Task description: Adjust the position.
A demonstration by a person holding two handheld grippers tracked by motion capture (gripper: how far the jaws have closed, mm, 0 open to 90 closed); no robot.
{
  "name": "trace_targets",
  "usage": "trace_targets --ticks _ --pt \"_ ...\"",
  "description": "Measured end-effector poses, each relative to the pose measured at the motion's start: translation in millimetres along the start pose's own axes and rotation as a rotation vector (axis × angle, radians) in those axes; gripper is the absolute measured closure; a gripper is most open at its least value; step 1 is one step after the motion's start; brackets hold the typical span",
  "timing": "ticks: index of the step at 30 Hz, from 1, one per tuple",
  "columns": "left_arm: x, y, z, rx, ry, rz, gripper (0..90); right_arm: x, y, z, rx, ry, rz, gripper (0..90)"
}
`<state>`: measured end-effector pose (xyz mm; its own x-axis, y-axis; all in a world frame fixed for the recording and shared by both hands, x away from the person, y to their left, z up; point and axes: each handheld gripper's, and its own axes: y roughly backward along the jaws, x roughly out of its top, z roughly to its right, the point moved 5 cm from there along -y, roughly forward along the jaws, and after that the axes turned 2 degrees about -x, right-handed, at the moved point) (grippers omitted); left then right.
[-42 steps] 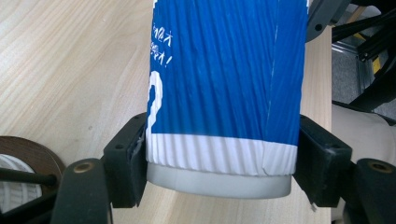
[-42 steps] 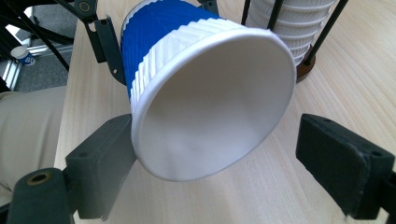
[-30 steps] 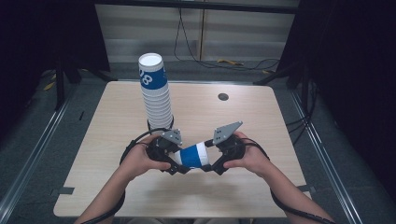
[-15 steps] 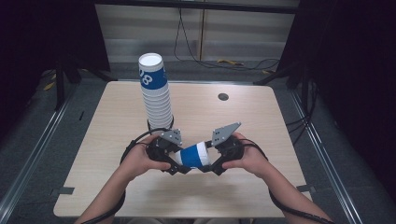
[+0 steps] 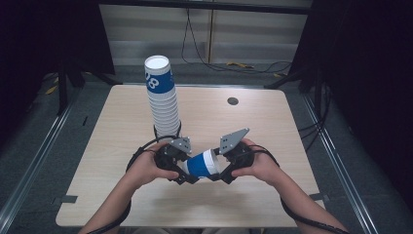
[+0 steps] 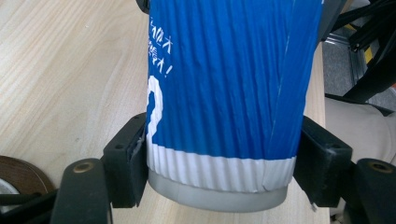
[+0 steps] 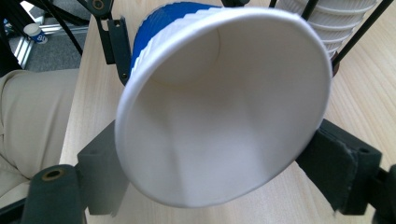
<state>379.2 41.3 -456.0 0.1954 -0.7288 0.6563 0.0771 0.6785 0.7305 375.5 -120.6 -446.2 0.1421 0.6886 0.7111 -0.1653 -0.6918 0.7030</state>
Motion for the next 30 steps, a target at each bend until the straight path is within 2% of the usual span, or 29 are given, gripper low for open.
trace_targets --ticks 8,13,14,15,17,19,22,25,27,29,30 --pt "-1.1 -2.1 -0.4 -0.009 0.009 0.022 29.3 2.2 1.3 -0.6 -0.003 0.016 -0.005 17.5" --pt "-1.9 -2.1 -1.0 -0.008 0.006 0.012 29.1 3.5 1.6 -0.1 -0.005 0.026 -0.013 18.3" --pt "-2.3 -3.4 -0.9 -0.001 0.01 0.023 29.0 3.6 1.6 -0.2 -0.004 0.03 -0.014 18.6" --pt "-3.0 -3.2 -1.7 0.004 0.006 0.012 28.7 3.3 1.4 0.1 -0.004 0.031 -0.02 19.0" --pt "-6.2 -2.7 -2.2 0.015 0.031 -0.029 27.8 2.6 0.7 0.0 0.0 0.023 -0.023 19.5" --pt "-8.4 -3.3 -3.5 0.037 0.024 -0.032 24.4 1.9 1.7 1.6 -0.007 0.013 -0.021 19.9" --pt "-11.8 -2.1 -3.9 0.057 0.054 -0.017 23.7 0.1 4.6 3.7 -0.02 0.008 -0.025 22.5" --pt "-14.3 -2.4 -2.2 0.043 0.068 -0.02 24.0 -2.2 7.3 4.5 -0.028 0.003 -0.036 23.9" --pt "-14.7 -3.4 -2.9 0.045 0.056 -0.02 24.4 -2.8 7.2 5.1 -0.028 -0.012 -0.029 24.7" --pt "-15.4 -4.0 -3.5 0.05 0.069 -0.022 24.5 -3.5 7.2 6.7 -0.053 -0.006 -0.045 25.2" --pt "-15.7 -3.9 -3.5 0.056 0.069 -0.021 24.5 -3.1 7.1 6.0 -0.035 -0.012 -0.037 25.3"
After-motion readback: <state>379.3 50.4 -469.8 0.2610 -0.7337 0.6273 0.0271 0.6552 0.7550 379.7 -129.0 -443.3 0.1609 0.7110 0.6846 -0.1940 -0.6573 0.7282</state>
